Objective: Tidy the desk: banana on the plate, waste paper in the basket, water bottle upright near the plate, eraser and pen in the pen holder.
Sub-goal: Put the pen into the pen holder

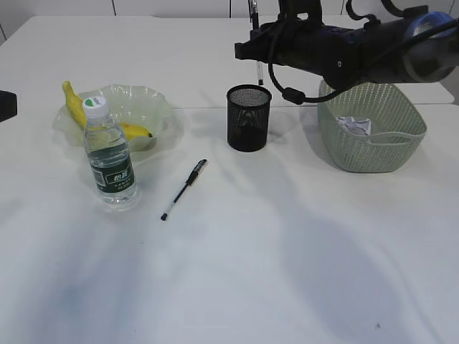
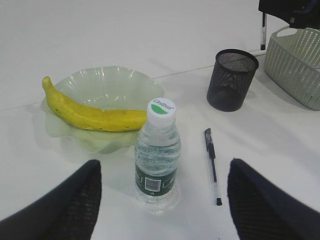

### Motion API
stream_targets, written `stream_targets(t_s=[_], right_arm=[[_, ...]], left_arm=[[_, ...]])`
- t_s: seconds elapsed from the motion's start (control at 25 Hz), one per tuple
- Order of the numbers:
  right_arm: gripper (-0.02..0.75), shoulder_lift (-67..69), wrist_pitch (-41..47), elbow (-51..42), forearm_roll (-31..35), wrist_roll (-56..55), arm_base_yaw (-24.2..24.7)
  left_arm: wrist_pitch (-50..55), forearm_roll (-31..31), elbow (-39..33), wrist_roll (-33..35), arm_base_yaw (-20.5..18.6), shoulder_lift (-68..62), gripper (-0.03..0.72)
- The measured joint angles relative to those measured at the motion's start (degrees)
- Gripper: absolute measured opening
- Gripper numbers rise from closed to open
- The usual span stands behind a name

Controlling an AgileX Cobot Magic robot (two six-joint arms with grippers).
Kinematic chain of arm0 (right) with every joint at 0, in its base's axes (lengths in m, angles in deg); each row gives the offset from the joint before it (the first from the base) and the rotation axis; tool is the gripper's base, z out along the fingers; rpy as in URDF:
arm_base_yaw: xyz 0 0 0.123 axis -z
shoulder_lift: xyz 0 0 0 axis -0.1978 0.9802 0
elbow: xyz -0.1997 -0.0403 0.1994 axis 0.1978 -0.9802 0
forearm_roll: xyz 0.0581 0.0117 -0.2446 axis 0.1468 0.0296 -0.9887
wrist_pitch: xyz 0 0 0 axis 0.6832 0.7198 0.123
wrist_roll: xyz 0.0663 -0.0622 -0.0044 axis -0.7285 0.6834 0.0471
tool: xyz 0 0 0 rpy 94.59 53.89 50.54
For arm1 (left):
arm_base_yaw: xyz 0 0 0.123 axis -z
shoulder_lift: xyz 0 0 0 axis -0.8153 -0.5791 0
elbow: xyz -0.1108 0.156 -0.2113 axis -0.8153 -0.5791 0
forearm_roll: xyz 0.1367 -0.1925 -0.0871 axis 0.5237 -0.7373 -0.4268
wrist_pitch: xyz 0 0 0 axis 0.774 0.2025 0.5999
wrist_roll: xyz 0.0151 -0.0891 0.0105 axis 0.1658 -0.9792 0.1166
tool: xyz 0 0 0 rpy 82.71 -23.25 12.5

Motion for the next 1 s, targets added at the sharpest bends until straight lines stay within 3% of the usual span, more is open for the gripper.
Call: stream_targets(t_s=[0.28, 1.0], right_arm=[[0.041, 5.62, -0.23, 4.62, 0.00, 0.00, 0.08], [0.060, 10.56, -3.10, 5.00, 0.00, -0.32, 0.08]], left_arm=[[0.00, 0.00, 0.00, 0.00, 0.00, 0.00, 0.551], [1.04, 0.00, 0.00, 0.00, 0.00, 0.00, 0.551]])
